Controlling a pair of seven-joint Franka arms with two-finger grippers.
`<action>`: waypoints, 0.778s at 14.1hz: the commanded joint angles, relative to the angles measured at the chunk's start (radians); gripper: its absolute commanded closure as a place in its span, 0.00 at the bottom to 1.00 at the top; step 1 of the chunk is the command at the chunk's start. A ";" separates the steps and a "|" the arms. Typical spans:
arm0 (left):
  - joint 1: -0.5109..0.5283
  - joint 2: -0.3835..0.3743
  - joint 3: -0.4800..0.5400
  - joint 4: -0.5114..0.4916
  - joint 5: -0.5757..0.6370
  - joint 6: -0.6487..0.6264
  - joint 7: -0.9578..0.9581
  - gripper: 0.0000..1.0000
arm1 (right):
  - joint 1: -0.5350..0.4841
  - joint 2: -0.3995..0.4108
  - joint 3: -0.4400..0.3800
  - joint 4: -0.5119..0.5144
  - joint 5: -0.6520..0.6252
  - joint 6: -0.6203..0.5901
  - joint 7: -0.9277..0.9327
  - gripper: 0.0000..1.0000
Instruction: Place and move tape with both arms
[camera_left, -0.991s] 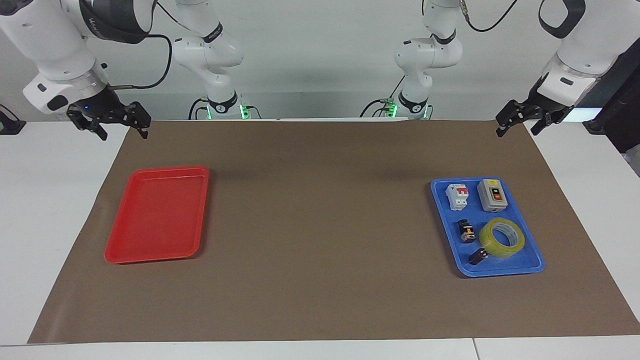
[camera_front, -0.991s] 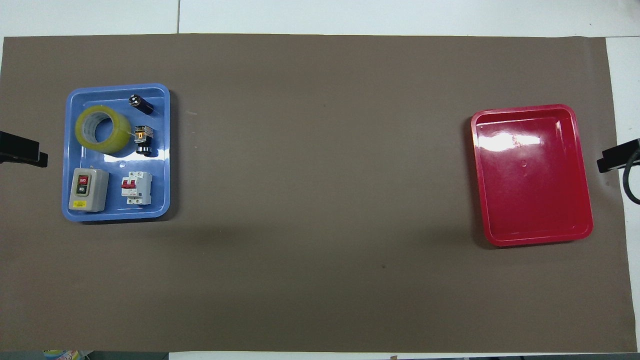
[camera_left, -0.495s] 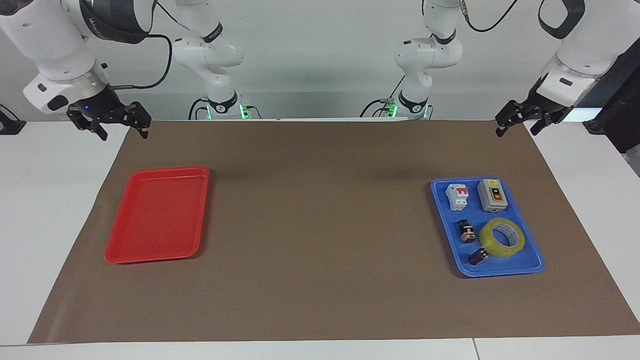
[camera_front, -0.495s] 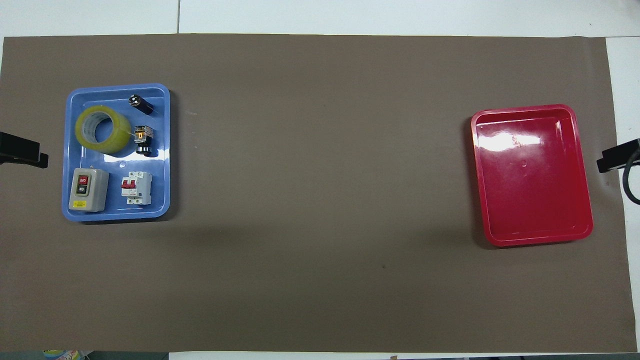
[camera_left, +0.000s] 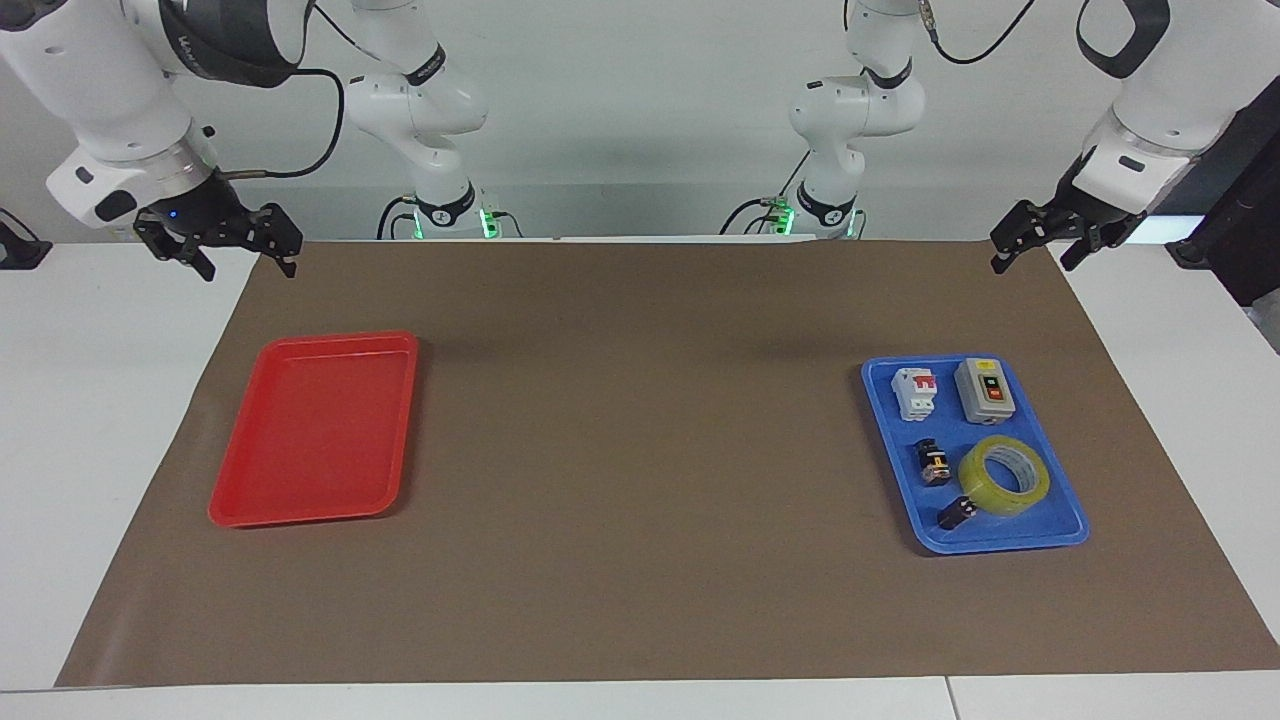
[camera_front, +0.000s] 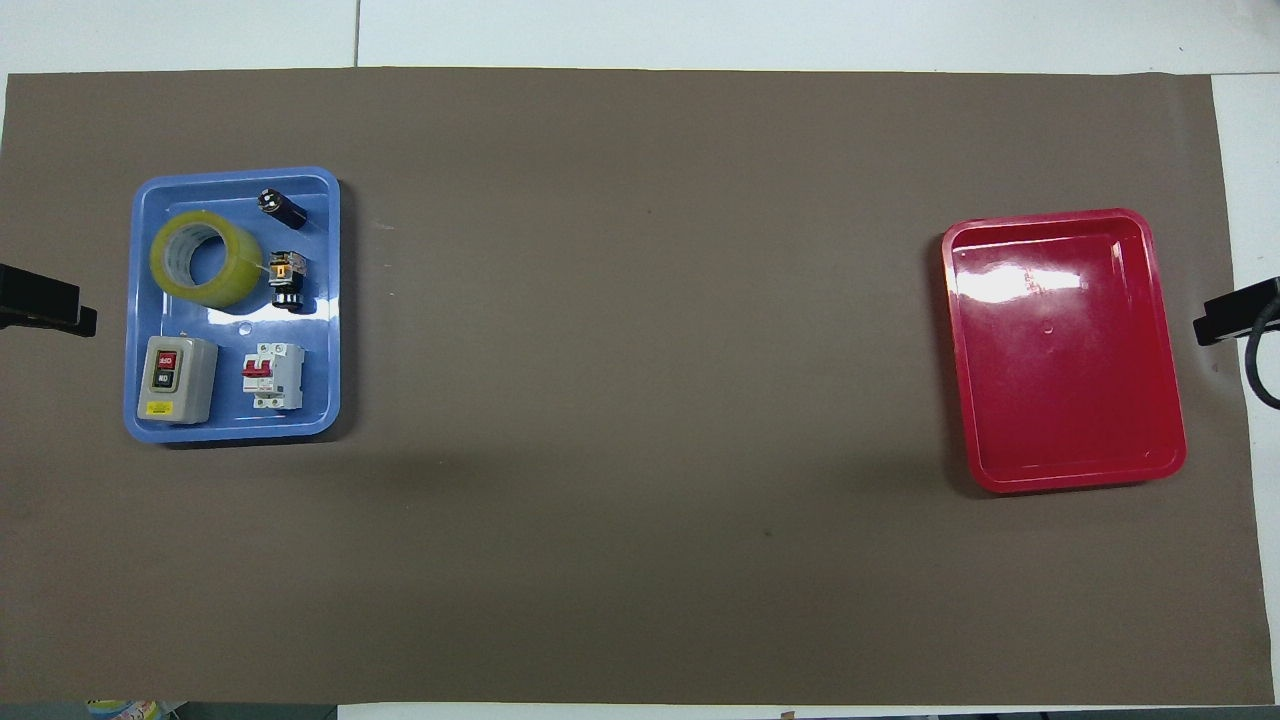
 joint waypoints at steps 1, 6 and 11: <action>0.005 -0.011 0.004 -0.013 -0.010 -0.009 0.021 0.00 | -0.005 -0.007 0.006 0.000 0.005 0.000 -0.005 0.00; 0.005 -0.009 0.005 -0.019 -0.010 0.003 0.021 0.00 | -0.005 -0.005 0.006 0.000 0.005 0.000 -0.004 0.00; 0.009 0.038 0.005 -0.026 -0.001 0.089 0.015 0.00 | -0.004 -0.005 0.006 0.000 0.005 0.000 -0.004 0.00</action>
